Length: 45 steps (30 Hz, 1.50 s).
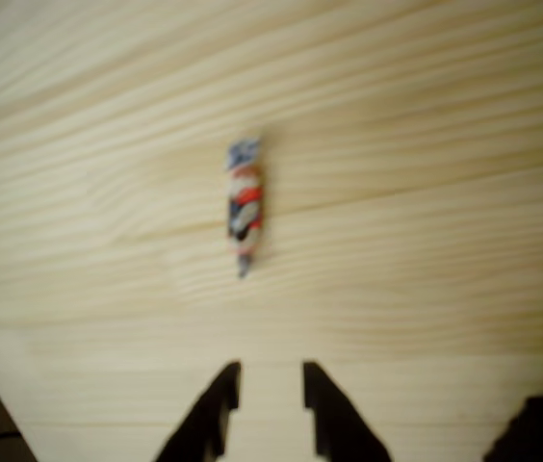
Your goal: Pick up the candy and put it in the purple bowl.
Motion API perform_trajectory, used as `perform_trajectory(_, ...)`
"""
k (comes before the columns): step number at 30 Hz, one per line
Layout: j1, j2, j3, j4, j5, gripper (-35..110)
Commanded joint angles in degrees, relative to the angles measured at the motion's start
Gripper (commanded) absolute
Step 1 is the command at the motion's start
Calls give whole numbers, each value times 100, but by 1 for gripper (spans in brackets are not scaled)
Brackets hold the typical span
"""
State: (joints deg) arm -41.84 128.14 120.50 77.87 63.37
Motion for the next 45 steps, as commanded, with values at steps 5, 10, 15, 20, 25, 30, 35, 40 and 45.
perform_trajectory(5,-466,-325,-325,-598,167,11)
perform_trajectory(10,-668,-879,-290,-1046,360,11)
perform_trajectory(15,-791,-1494,-457,-1450,554,27)
perform_trajectory(20,-729,-1960,-466,-1890,501,28)
perform_trajectory(25,-650,-2268,-369,-2584,325,28)
perform_trajectory(30,-492,-2487,-396,-3111,141,27)
perform_trajectory(35,-255,-2751,-431,-3252,35,27)
perform_trajectory(40,-53,-2874,-352,-3296,-132,27)
perform_trajectory(45,-70,-2769,-9,-3331,-44,26)
